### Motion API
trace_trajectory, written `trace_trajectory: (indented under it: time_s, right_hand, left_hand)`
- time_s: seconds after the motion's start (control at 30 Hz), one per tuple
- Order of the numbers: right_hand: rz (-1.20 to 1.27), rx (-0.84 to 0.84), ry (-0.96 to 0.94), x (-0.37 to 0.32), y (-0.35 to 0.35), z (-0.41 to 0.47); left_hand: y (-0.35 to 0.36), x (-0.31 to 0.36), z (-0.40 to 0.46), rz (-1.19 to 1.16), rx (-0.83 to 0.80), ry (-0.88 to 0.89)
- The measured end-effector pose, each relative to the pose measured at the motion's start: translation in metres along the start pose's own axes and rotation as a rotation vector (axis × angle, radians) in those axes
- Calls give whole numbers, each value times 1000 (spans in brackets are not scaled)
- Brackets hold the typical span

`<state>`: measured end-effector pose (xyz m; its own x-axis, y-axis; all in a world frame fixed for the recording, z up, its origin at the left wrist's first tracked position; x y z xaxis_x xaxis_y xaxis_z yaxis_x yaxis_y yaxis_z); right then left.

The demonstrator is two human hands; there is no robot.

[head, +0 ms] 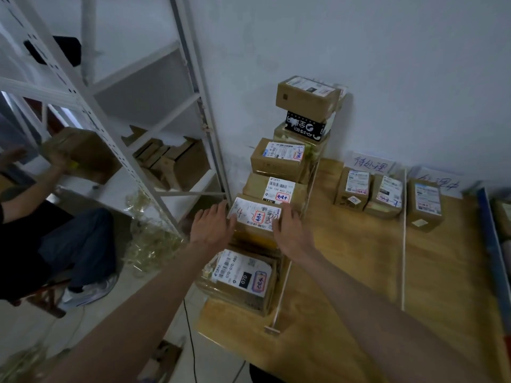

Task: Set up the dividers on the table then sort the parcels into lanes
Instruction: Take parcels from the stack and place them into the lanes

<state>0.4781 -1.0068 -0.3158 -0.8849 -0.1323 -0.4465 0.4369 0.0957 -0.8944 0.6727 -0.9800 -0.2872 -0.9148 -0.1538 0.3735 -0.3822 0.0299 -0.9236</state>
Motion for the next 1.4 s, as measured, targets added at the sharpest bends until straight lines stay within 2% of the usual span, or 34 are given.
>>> trace_trajectory:
  time_s: [0.2,0.4,0.5,0.6,0.73,0.93,1.1,1.4]
  right_hand:
    - [104,49,51,0,9,3]
    - [206,58,110,-7,3,2]
    - [247,50,158,-12,-5,-2]
    - [351,-35,252,-18,-14,-7]
    - [438,-96,261,-36,-31,-21]
    - [671,-158,352,-53,-52,-58]
    - [590,-116,429,-52,-68,-94]
    - [512,91,650,-10,-85,-170]
  left_hand:
    - [17,3,3,-164,-65,-31]
    - [13,7,0,-281,-24,-11]
    - [-1,6,-1,-325,43,49]
    - [-20,5,3,-357,92,128]
    - [-46,8,8,-366,125,199]
    - [-64,20,17,-357,0,389]
    - [-67,46,4,-332,-112,492]
    - [-55,107,-47,-129,-67,721]
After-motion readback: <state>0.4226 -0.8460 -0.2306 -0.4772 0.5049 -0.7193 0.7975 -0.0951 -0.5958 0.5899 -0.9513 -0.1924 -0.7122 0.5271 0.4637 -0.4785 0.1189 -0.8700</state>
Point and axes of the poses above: each hand's wrist, its own z-axis towards the middle knuckle, its own y-axis out of the palm, x = y × z, the point moved 5 cm from there along z, towards the middle knuckle, and after that the axes turned 8 degrees about -z, right-handed, at the moved point
